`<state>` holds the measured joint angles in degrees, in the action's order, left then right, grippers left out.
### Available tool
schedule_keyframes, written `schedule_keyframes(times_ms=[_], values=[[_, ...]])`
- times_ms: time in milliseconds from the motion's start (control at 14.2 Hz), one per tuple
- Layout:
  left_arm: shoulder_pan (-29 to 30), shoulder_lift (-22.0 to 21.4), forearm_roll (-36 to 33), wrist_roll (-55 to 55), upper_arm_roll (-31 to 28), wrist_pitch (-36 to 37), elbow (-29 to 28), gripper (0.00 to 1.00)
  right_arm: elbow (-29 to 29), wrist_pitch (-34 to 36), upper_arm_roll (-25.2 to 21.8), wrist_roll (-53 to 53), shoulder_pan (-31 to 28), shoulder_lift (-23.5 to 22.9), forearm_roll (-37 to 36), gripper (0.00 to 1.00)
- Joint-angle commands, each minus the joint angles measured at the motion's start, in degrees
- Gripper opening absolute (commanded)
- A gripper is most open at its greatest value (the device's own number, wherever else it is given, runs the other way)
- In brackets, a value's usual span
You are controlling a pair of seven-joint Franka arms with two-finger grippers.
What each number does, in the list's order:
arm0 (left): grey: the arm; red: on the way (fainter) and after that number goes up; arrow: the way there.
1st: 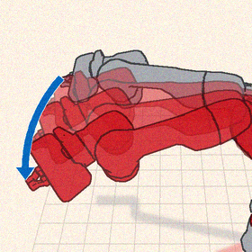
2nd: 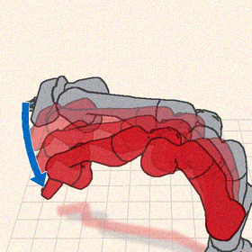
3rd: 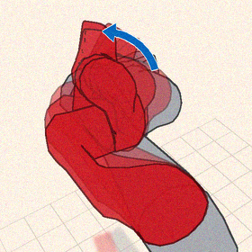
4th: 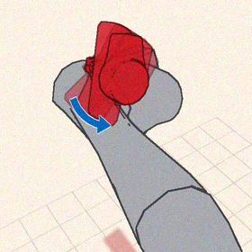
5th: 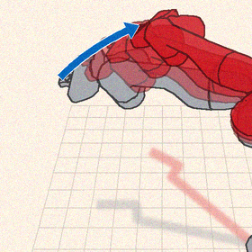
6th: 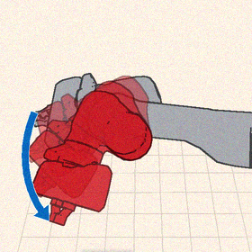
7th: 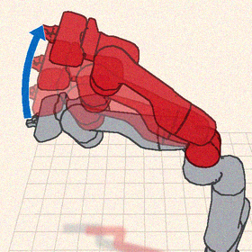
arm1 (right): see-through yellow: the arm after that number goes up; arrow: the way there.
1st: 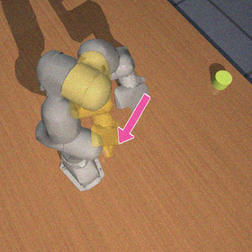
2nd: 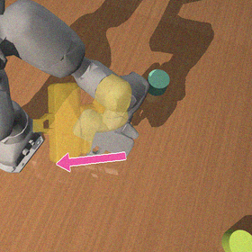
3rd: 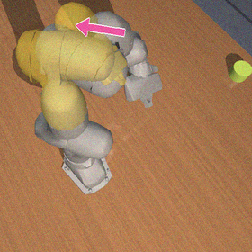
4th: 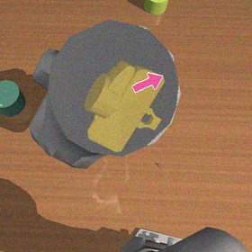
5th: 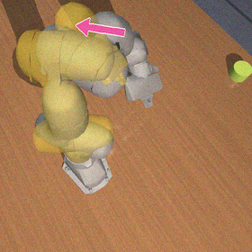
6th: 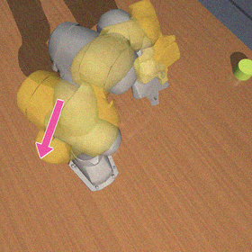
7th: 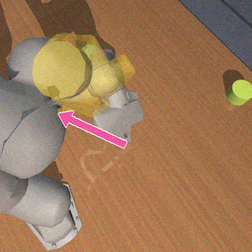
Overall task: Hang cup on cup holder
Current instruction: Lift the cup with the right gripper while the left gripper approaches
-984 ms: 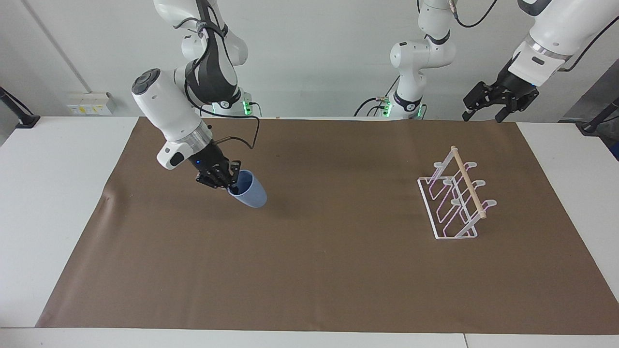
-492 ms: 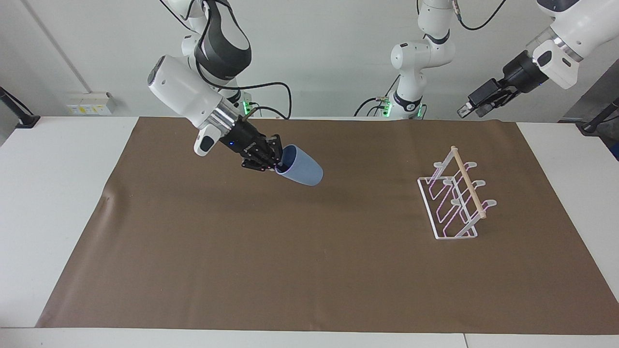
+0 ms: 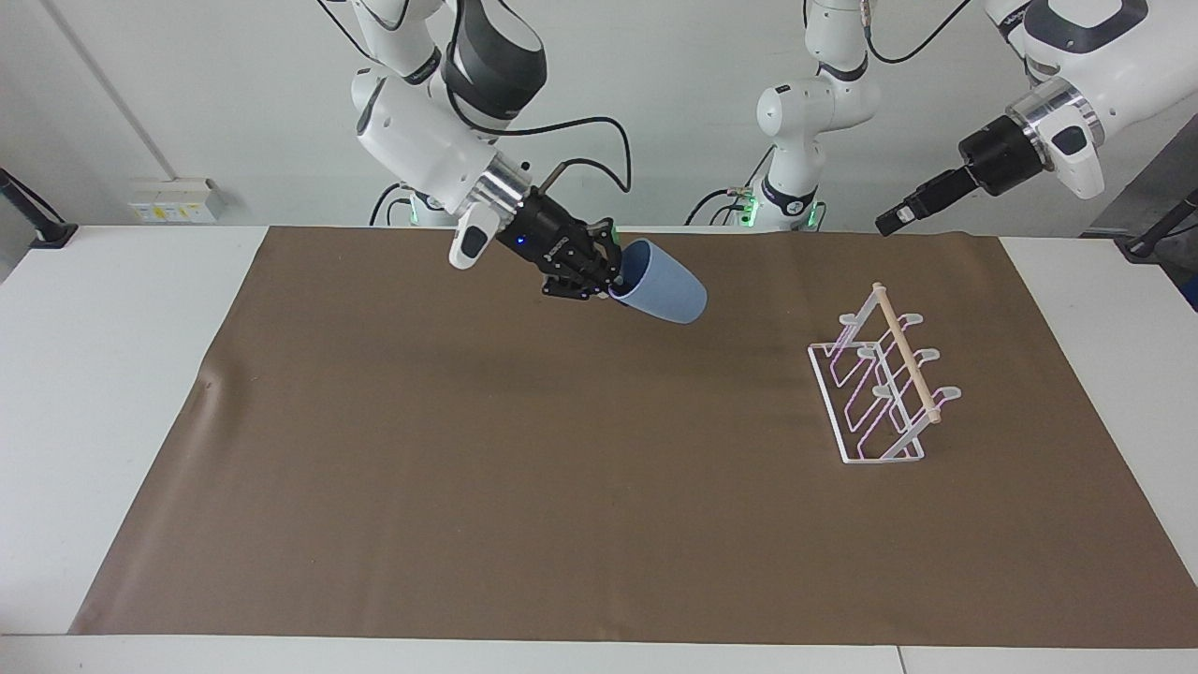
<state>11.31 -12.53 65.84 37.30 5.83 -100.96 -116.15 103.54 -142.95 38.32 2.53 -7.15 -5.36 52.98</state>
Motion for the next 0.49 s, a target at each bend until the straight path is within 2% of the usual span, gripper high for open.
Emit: schedule_keyframes(times_ms=[0, 211, 422], values=[[-0.2, -2.1, 7.2, 3.1, 0.1, -3.6, -6.3, 1.0, -0.4, -3.6, 3.3, 2.2, -1.3, -0.5, 1.4, 0.0], [-0.5, -2.0, 15.3, 5.2, 0.5, -5.7, -10.3, 1.0, -0.6, -9.3, 6.8, 5.0, -1.3, -1.6, 1.7, 0.0], [-4.4, -1.8, 19.8, 5.2, 0.5, -9.2, -11.1, 1.0, -1.8, -9.5, 8.4, 8.6, -1.3, -2.1, 2.0, 0.0]])
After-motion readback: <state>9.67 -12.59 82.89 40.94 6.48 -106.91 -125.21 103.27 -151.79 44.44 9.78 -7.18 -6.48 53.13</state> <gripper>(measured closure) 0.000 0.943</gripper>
